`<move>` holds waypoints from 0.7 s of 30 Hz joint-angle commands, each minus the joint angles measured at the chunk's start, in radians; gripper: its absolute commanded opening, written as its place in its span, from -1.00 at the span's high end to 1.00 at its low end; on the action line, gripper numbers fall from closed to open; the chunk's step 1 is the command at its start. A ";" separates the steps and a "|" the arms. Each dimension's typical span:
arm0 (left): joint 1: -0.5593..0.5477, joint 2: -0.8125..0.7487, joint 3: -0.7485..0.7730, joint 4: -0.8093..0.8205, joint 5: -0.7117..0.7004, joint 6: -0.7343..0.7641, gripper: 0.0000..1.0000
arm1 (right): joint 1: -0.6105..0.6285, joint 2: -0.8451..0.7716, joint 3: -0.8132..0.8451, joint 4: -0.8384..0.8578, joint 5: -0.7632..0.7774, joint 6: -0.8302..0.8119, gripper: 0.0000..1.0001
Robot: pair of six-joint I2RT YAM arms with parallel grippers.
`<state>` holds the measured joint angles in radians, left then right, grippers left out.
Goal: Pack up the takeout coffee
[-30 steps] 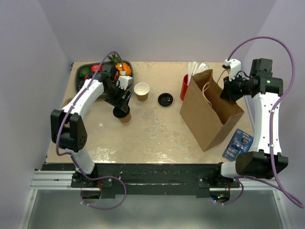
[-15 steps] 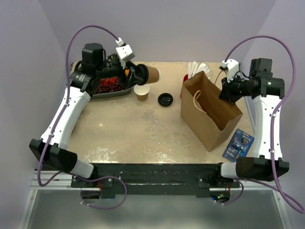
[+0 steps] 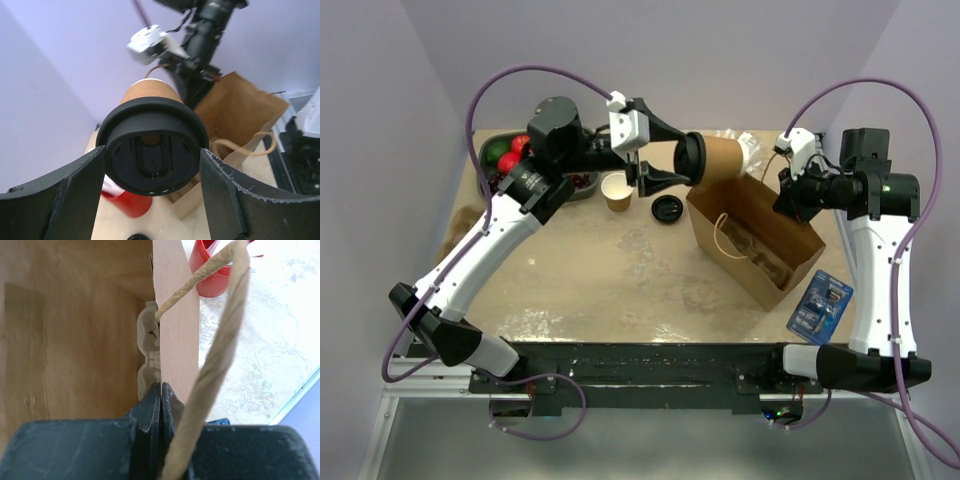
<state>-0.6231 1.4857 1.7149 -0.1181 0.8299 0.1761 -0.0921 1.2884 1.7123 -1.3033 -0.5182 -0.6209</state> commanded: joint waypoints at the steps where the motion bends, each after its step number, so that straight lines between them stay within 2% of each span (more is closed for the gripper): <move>1: -0.093 0.004 0.003 0.068 0.051 0.060 1.00 | 0.012 -0.046 -0.005 0.001 -0.019 0.021 1.00; 8: -0.147 0.019 -0.017 -0.021 0.054 0.183 1.00 | 0.012 -0.069 -0.016 0.002 -0.011 0.032 1.00; 16: -0.159 0.047 0.006 -0.135 0.037 0.200 1.00 | 0.014 -0.089 0.004 0.019 0.003 0.038 1.00; 21: -0.178 0.166 0.152 -0.247 0.043 0.142 1.00 | 0.028 -0.101 -0.005 0.018 0.007 0.030 1.00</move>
<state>-0.7826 1.5616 1.7412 -0.2905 0.8600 0.3401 -0.0792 1.2217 1.6936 -1.3113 -0.5140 -0.5995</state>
